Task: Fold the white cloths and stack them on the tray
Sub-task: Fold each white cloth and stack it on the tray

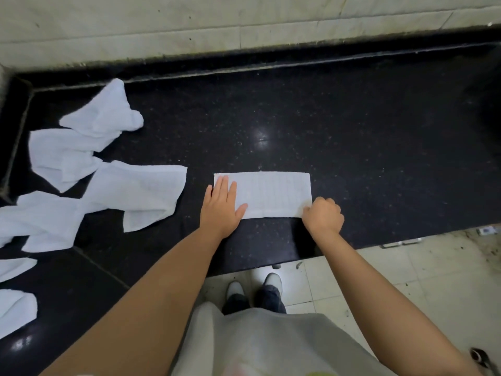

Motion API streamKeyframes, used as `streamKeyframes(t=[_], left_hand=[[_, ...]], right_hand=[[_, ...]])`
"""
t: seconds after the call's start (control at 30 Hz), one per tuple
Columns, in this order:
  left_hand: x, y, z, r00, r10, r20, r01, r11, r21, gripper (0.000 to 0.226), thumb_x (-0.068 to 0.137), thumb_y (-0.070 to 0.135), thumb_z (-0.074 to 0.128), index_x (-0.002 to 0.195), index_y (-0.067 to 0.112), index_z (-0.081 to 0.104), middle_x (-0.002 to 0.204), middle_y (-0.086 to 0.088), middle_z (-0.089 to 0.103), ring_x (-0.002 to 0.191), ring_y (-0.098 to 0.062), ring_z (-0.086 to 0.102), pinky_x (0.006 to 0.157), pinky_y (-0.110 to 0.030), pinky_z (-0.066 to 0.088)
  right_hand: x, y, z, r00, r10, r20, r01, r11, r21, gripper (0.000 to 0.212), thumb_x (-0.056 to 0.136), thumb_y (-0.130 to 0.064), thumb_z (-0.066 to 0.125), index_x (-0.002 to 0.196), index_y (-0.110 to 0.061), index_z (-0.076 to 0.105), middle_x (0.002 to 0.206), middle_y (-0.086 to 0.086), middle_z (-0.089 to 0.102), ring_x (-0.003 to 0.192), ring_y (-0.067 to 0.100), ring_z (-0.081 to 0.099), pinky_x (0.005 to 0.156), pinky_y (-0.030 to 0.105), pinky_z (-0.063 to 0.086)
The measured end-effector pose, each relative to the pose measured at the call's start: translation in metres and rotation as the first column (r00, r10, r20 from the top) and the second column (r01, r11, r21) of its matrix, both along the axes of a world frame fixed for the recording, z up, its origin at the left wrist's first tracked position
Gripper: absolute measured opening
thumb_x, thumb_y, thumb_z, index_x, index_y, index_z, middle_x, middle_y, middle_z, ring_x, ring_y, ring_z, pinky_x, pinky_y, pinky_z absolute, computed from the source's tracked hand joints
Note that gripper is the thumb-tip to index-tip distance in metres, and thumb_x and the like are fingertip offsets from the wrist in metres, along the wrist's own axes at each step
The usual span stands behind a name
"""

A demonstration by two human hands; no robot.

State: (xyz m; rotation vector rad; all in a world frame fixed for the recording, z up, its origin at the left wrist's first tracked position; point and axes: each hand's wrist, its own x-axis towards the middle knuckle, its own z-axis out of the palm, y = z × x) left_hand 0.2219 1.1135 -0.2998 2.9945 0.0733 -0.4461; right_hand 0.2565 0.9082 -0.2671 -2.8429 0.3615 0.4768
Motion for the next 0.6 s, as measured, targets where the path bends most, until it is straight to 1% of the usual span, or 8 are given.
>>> streamKeyframes(t=[0.1,0.2,0.27,0.33,0.4,0.43,0.53,0.6], left_hand=[[-0.001,0.002,-0.003,1.000,0.006,0.025,-0.006,1.000,-0.030,0.070,0.095,0.052,0.012,0.149,0.008,0.008,0.158,-0.014,0.001,0.147,-0.025,-0.002,0.119,-0.038,-0.002],[0.001,0.002,-0.003,1.000,0.017,-0.003,-0.017,0.999,-0.045,0.064,0.099,0.044,0.024,0.149,0.010,0.003,0.158,-0.012,-0.005,0.147,-0.023,-0.007,0.119,-0.036,-0.004],[0.002,0.003,-0.002,1.000,0.016,-0.022,-0.017,0.998,-0.054,0.065,0.099,0.045,0.022,0.149,0.010,0.002,0.158,-0.011,-0.007,0.146,-0.022,-0.008,0.119,-0.036,-0.005],[0.001,0.007,-0.001,1.000,0.013,-0.017,-0.014,0.997,-0.078,0.072,0.093,0.055,0.010,0.149,0.011,0.004,0.158,-0.009,-0.004,0.147,-0.022,-0.006,0.119,-0.039,-0.003],[-0.002,0.016,0.005,0.996,0.070,0.060,-0.063,0.990,-0.123,0.084,0.080,0.058,-0.002,0.149,0.011,0.011,0.159,-0.007,0.005,0.147,-0.022,0.001,0.118,-0.044,0.001],[-0.005,0.022,0.008,0.989,0.109,0.103,-0.095,0.987,-0.132,0.083,0.080,0.056,-0.001,0.148,0.011,0.015,0.158,-0.007,0.010,0.147,-0.022,0.005,0.118,-0.046,0.003],[-0.019,0.045,0.018,0.966,0.224,0.126,-0.208,0.970,-0.129,0.068,0.091,0.048,0.013,0.148,0.011,0.018,0.158,-0.008,0.010,0.147,-0.022,0.005,0.117,-0.046,0.005],[-0.030,0.061,0.022,0.950,0.285,0.127,-0.269,0.955,-0.128,0.057,0.098,0.036,0.030,0.148,0.011,0.017,0.158,-0.008,0.005,0.147,-0.023,0.000,0.118,-0.044,0.003]], right_hand=[[0.003,0.002,-0.001,0.999,-0.038,-0.002,0.038,0.998,0.045,0.018,0.087,-0.011,0.048,0.098,0.000,0.056,0.111,0.020,0.058,0.103,0.034,0.054,0.086,0.041,0.045],[0.007,0.002,0.004,0.989,-0.140,0.052,0.118,0.947,0.299,0.002,0.085,-0.006,0.049,0.083,-0.006,0.048,0.087,0.013,0.058,0.081,0.028,0.056,0.067,0.034,0.046],[0.008,0.007,0.018,0.976,-0.172,0.136,0.085,0.869,0.487,0.011,0.083,-0.002,0.050,0.076,-0.008,0.044,0.075,0.006,0.050,0.070,0.020,0.049,0.059,0.028,0.039],[0.007,0.022,0.037,0.953,-0.161,0.258,-0.024,0.805,0.593,0.019,0.079,0.001,0.051,0.069,-0.012,0.041,0.067,-0.002,0.043,0.062,0.014,0.041,0.054,0.020,0.034],[0.004,0.044,0.052,0.932,-0.083,0.353,-0.160,0.779,0.606,0.018,0.079,0.000,0.052,0.069,-0.012,0.043,0.065,-0.007,0.042,0.059,0.007,0.039,0.054,0.011,0.033],[0.001,0.057,0.055,0.922,-0.015,0.387,-0.238,0.767,0.596,0.016,0.080,0.000,0.053,0.071,-0.011,0.046,0.067,-0.006,0.044,0.059,0.006,0.040,0.055,0.010,0.034],[-0.011,0.096,0.045,0.856,0.243,0.457,-0.477,0.713,0.514,0.004,0.083,0.000,0.052,0.080,-0.001,0.055,0.077,0.010,0.054,0.066,0.015,0.044,0.062,0.021,0.035],[-0.017,0.119,0.030,0.852,0.333,0.405,-0.512,0.691,0.510,0.008,0.085,-0.001,0.048,0.085,0.002,0.055,0.084,0.014,0.055,0.073,0.019,0.046,0.065,0.027,0.036]])
